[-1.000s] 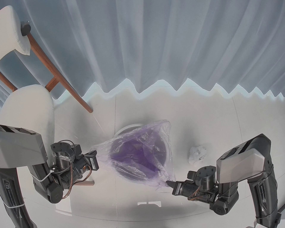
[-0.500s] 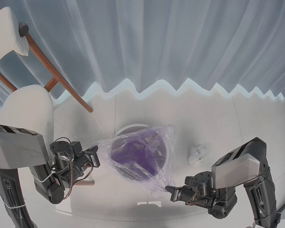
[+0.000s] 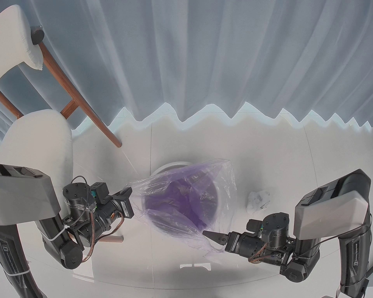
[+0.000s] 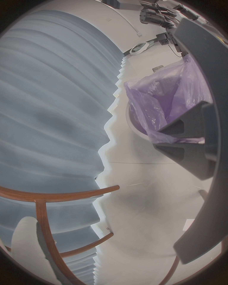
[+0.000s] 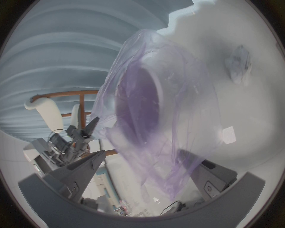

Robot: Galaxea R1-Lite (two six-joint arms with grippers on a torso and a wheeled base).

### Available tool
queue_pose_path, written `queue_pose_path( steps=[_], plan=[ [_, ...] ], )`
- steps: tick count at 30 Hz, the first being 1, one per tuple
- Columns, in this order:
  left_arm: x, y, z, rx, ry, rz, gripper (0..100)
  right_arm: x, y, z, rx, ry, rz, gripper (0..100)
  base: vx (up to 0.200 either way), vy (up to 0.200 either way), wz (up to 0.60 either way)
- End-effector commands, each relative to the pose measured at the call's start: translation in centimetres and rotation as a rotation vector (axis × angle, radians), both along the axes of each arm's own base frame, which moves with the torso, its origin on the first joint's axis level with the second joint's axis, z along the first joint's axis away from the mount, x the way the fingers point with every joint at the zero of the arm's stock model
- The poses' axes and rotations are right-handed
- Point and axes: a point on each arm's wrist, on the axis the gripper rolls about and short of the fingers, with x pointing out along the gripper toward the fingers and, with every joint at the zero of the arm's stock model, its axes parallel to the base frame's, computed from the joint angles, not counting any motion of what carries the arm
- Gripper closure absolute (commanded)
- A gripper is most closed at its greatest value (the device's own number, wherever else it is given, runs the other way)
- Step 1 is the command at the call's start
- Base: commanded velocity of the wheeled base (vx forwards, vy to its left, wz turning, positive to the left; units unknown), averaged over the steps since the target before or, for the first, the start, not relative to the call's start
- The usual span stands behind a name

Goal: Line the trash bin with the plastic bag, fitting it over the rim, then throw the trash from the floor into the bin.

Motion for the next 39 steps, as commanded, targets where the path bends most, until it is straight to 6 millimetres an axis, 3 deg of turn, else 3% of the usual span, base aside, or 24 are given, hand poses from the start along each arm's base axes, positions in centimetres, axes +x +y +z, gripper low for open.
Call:
queue_pose_path(
  steps=[1, 9, 16, 17, 25, 30, 36, 39],
  plan=[
    [-0.6, -0.3, 1.0, -0.01, -0.027, -0.015, 100, -0.4, -0.4, 2.7, 0.061, -0.043, 0.017, 0, 0.0, 0.0, 0.0],
    [-0.6, -0.3, 1.2, -0.01, -0.035, -0.018, 100, -1.3, -1.3, 4.4, 0.214, 0.102, 0.107, 0, 0.0, 0.0, 0.0],
    [-0.9, -0.6, 1.4, 0.013, -0.046, -0.033, 100, -2.1, -3.1, 7.6, 0.383, 0.223, 0.228, 0, 0.0, 0.0, 0.0],
    [-0.9, -0.6, 1.4, 0.012, -0.049, -0.035, 100, -2.0, -3.8, 8.8, 0.431, 0.24, 0.242, 0, 0.0, 0.0, 0.0],
    [-1.7, -0.2, 2.0, 0.009, -0.056, -0.033, 100, -1.8, -4.2, 9.5, 0.444, 0.224, 0.23, 0, 0.0, 0.0, 0.0],
    [-1.6, 0.0, 2.1, 0.007, -0.061, -0.027, 100, -3.5, -3.1, 7.6, 0.296, 0.375, 0.27, 0, 0.0, 0.0, 0.0],
    [-1.5, 0.1, 2.2, 0.008, -0.064, -0.022, 100, -4.4, -3.9, 5.7, 0.043, 0.284, 0.343, 0, 0.0, 0.0, 0.0],
    [-1.5, 0.0, 2.2, 0.009, -0.066, -0.021, 100, -4.4, -4.0, 5.3, -0.056, 0.23, 0.284, 0, 0.0, 0.0, 0.0]
  ],
)
